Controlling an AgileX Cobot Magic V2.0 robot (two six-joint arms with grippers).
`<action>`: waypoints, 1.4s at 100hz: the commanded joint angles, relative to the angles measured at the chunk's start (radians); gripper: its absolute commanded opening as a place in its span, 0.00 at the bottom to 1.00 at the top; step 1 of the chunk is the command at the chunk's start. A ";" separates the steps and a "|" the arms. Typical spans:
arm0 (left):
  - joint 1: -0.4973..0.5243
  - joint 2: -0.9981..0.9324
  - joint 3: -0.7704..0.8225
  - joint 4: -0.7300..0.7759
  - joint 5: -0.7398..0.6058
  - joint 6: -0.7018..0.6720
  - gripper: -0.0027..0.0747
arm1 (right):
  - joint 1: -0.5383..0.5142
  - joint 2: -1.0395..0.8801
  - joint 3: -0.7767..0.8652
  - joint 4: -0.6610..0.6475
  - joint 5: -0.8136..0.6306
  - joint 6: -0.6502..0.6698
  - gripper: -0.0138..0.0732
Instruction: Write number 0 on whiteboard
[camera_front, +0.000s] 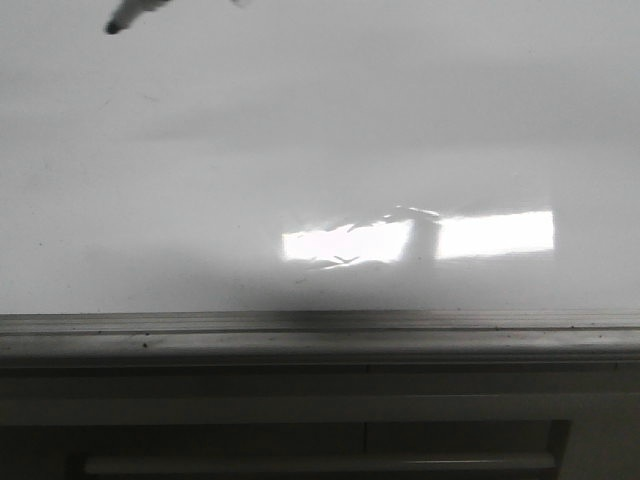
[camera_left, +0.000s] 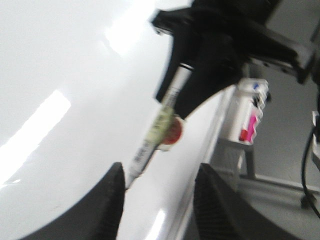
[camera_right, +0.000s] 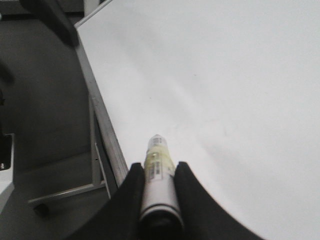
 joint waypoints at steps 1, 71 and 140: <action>0.026 -0.065 -0.015 0.146 -0.109 -0.249 0.24 | -0.010 -0.106 0.073 0.017 -0.096 0.025 0.11; 0.113 -0.214 0.146 0.487 -0.034 -0.627 0.01 | -0.010 -0.093 0.094 0.017 -0.289 0.050 0.11; 0.113 -0.214 0.146 0.487 -0.034 -0.627 0.01 | -0.010 -0.134 0.096 -0.531 -0.090 0.461 0.11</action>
